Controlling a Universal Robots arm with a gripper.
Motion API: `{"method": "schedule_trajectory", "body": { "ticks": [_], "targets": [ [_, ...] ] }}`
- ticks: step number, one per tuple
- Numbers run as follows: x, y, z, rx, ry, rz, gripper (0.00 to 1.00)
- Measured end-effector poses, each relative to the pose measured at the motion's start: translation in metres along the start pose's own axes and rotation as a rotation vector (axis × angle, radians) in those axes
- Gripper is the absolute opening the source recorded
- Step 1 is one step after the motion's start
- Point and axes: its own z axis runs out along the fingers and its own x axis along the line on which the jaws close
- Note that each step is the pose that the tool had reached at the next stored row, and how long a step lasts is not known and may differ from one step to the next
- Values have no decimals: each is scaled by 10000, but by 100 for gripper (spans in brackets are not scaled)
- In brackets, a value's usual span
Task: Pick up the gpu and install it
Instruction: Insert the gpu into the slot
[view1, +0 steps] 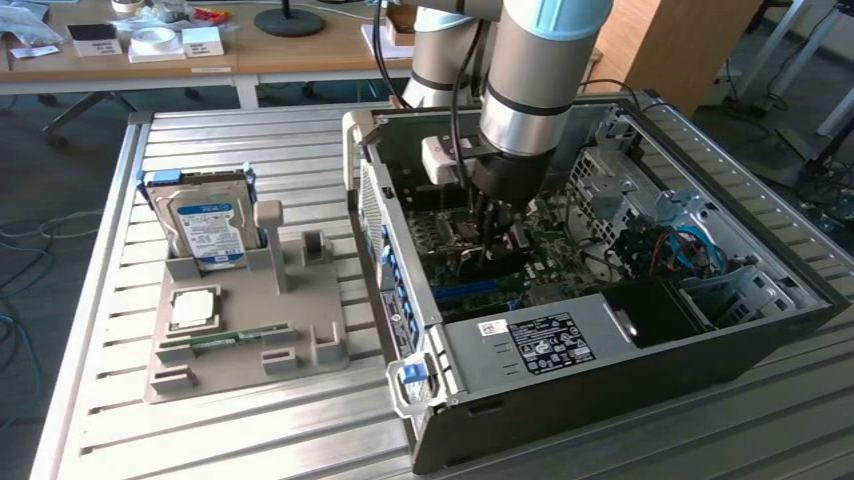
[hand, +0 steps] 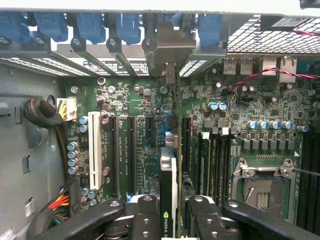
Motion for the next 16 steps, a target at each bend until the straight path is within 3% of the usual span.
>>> {"method": "schedule_trajectory", "body": {
  "ticks": [4,8,16],
  "targets": [
    [0,-2,1,8,-2,-21,27],
    [0,3,7,109,-3,-74,27],
    [12,8,7,116,-4,-79,27]
  ]
}}
